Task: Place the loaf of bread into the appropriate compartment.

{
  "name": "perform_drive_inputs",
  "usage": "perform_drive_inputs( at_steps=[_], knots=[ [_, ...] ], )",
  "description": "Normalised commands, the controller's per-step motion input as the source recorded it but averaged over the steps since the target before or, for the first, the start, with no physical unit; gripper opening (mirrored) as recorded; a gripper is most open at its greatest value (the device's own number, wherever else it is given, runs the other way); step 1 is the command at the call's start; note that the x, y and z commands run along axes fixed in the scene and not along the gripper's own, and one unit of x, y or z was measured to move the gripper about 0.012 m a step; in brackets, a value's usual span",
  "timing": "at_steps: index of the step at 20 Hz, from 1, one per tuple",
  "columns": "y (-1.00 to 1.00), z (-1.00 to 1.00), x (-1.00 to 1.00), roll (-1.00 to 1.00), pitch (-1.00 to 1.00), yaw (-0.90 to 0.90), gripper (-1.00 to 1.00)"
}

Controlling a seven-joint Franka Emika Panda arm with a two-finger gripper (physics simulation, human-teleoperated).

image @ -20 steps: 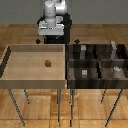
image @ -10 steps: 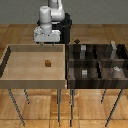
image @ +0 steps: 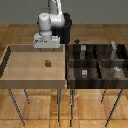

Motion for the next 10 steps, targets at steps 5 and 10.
perform_drive_inputs(
  at_steps=[5,10],
  knots=[
    [0.0,-1.0,0.0,0.0,0.0,0.0,1.0],
    [0.0,-1.0,0.0,0.0,0.0,0.0,1.0]
  ],
)
